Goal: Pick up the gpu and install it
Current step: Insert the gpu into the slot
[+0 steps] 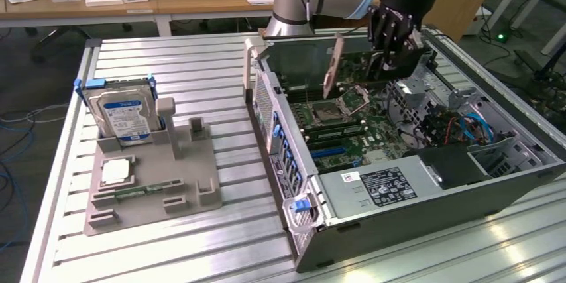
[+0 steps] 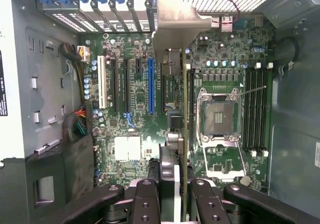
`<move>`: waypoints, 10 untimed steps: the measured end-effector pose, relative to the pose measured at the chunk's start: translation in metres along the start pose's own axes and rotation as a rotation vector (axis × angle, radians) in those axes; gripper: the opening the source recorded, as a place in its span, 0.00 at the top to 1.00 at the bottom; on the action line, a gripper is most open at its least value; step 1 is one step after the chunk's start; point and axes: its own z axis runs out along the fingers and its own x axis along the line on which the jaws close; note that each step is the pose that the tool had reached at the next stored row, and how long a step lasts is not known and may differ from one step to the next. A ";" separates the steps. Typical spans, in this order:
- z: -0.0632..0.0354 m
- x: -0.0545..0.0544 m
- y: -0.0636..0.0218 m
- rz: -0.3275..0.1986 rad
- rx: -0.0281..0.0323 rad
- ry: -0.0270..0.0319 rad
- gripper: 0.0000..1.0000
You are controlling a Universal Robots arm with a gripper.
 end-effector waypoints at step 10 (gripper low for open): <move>0.0022 0.002 0.0045 0.000 0.0000 -0.0003 0.72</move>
